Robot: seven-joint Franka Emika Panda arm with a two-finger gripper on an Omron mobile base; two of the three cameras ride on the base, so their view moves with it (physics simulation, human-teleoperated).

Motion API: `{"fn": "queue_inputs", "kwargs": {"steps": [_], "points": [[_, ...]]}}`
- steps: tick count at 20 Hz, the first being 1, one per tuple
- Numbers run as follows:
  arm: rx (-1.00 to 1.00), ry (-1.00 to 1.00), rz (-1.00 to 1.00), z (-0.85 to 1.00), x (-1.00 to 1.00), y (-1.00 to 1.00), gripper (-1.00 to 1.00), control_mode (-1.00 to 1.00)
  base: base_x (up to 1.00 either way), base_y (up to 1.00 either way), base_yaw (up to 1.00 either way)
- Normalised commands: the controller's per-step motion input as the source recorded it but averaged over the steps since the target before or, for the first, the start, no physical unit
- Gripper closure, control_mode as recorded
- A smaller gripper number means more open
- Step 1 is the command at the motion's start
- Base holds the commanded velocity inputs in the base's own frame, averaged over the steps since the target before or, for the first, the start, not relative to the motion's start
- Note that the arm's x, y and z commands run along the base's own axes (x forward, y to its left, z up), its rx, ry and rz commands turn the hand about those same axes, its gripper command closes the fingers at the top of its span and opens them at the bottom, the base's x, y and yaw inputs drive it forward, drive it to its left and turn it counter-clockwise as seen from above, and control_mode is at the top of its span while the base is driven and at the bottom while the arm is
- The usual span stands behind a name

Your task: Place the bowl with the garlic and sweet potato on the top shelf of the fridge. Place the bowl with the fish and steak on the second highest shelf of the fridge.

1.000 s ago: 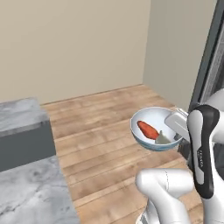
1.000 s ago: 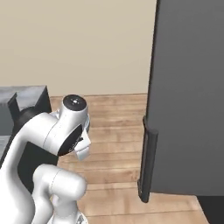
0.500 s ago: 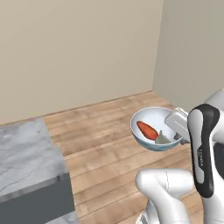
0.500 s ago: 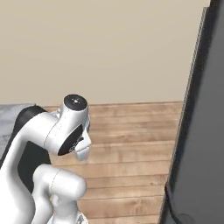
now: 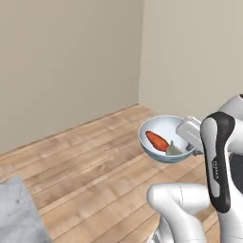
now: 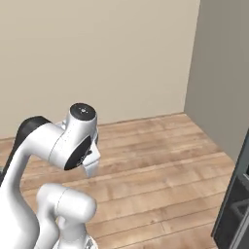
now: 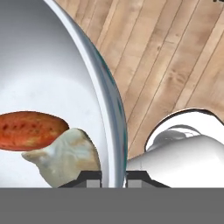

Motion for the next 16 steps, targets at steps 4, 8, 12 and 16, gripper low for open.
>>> {"fn": "queue_inputs", "kwargs": {"steps": [4,8,12,16], "points": [[0.00,0.00,0.00,0.00,0.00,0.00,1.00,1.00,0.61,0.00,-0.72],[0.00,0.00,0.00,0.00,0.00,0.00,1.00,1.00,0.47,0.03,-0.78],[0.00,0.00,0.00,0.00,0.00,0.00,1.00,1.00,0.74,0.05,-0.69],[0.00,0.00,0.00,0.00,0.00,0.00,1.00,1.00,1.00,0.03,-0.45]]}}
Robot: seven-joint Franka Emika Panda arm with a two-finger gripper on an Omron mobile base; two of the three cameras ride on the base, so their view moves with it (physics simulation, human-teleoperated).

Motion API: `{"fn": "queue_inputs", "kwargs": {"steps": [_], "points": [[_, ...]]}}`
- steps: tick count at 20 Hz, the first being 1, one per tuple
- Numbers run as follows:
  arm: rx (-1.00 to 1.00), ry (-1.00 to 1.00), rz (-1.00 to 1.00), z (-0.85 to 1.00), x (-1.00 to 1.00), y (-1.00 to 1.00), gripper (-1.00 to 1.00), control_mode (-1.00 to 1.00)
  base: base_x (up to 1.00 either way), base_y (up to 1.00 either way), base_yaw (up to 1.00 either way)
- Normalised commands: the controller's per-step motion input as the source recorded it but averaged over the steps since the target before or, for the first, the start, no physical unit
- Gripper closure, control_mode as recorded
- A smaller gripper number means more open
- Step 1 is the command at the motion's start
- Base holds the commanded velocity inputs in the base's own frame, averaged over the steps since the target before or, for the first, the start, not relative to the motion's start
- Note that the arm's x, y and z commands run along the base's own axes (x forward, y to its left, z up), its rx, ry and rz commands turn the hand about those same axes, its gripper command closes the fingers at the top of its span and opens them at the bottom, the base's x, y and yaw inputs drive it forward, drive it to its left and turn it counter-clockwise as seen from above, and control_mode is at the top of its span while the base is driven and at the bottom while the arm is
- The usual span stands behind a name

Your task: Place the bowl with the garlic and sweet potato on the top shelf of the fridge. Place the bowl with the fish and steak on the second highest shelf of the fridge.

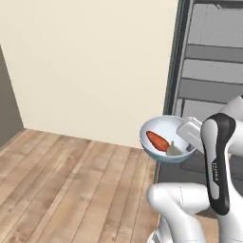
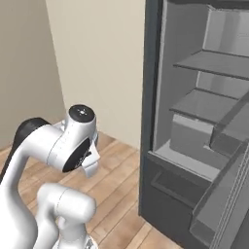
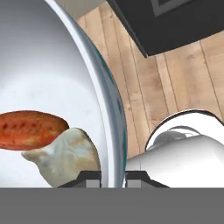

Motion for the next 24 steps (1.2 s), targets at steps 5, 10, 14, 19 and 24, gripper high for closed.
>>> {"fn": "queue_inputs", "kwargs": {"steps": [5,10,14,19,24], "points": [[0.00,0.00,0.00,0.00,0.00,0.00,1.00,1.00,0.94,-0.10,-0.41],[0.00,0.00,0.00,0.00,0.00,0.00,1.00,1.00,0.46,-0.18,-0.71],[0.00,0.00,0.00,0.00,0.00,0.00,1.00,1.00,0.81,0.06,-0.66],[0.00,0.00,0.00,0.00,0.00,0.00,1.00,1.00,0.63,-0.15,-0.45],[0.00,0.00,0.00,0.00,0.00,0.00,1.00,1.00,0.42,0.00,-0.02]]}}
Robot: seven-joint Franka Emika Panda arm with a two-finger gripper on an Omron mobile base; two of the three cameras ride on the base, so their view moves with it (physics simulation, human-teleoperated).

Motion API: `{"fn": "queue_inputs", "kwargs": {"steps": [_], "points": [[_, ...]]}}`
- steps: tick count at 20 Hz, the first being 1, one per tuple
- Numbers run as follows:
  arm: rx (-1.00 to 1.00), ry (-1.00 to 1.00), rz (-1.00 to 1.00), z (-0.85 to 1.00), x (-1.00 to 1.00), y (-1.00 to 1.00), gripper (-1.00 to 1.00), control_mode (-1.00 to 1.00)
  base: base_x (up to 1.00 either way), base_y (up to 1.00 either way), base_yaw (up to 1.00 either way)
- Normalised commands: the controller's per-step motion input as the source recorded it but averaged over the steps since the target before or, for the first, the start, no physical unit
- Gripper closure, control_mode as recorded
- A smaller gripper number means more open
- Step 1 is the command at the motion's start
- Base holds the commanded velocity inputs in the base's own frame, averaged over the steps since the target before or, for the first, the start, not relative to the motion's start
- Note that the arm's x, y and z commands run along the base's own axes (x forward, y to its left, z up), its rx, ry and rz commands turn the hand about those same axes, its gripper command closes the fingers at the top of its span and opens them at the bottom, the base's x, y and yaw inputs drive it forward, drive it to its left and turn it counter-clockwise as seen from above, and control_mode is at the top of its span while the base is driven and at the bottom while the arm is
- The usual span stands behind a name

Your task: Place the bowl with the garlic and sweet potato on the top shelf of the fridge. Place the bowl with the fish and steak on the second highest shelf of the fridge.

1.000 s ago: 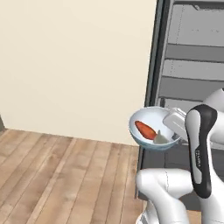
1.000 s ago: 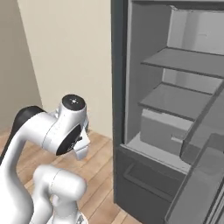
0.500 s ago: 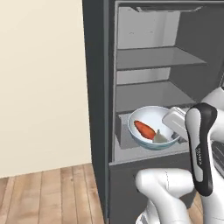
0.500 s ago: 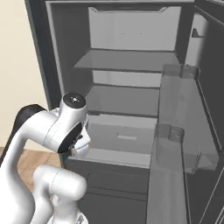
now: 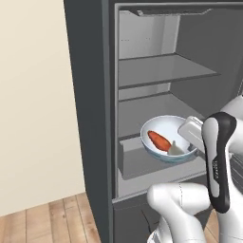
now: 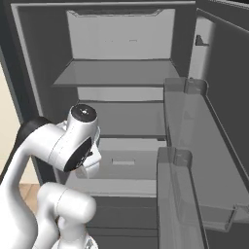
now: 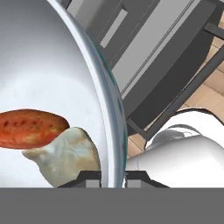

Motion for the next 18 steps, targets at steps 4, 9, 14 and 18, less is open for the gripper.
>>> {"fn": "queue_inputs", "kwargs": {"steps": [4,9,14,18], "points": [[0.00,0.00,0.00,0.00,0.00,0.00,1.00,1.00,0.37,-0.02,0.00],[0.00,-0.19,-0.18,0.57,0.00,-0.05,1.00,-1.00,0.00,0.00,-0.01],[0.00,-0.27,-0.25,1.00,0.20,-0.20,1.00,-1.00,0.00,0.00,0.00],[0.04,-0.05,-0.08,1.00,0.59,-0.18,1.00,-1.00,0.00,0.00,0.00]]}}
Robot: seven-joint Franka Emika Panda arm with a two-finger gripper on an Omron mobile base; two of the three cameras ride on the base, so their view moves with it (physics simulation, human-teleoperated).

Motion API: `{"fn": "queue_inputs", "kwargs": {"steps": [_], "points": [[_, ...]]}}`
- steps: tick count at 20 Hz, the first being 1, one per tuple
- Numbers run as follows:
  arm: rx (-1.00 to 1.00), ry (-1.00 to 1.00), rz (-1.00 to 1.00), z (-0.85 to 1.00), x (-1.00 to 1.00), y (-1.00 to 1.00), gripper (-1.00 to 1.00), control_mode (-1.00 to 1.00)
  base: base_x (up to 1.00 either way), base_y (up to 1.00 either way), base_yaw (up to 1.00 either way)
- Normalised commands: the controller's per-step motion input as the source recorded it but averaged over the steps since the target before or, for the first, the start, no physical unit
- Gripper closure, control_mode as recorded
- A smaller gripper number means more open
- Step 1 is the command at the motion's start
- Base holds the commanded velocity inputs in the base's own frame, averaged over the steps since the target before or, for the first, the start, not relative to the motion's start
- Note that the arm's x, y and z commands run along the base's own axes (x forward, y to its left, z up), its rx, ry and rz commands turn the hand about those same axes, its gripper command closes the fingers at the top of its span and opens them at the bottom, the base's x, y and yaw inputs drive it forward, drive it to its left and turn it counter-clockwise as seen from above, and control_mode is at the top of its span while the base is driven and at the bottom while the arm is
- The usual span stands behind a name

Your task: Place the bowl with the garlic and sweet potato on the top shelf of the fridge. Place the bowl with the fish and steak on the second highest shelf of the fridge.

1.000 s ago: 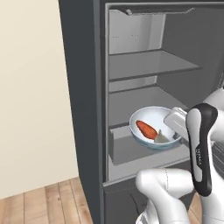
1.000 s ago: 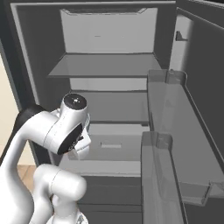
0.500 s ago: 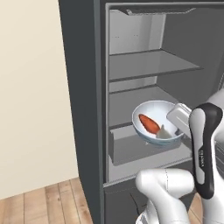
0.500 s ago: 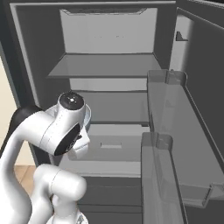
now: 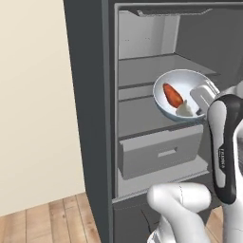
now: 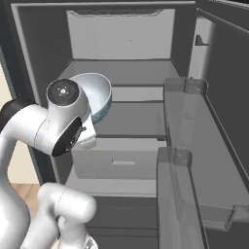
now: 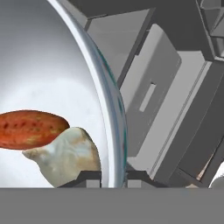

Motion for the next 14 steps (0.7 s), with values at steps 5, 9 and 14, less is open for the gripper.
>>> {"fn": "queue_inputs", "kwargs": {"steps": [5,9,14], "points": [[0.05,0.10,0.00,0.97,0.97,-0.18,1.00,-1.00,0.00,0.00,0.00],[0.01,0.01,0.00,0.61,1.00,-0.24,1.00,-1.00,0.00,0.00,0.00],[0.00,-0.01,-0.01,-0.01,1.00,-0.02,1.00,-1.00,0.00,0.00,0.00]]}}
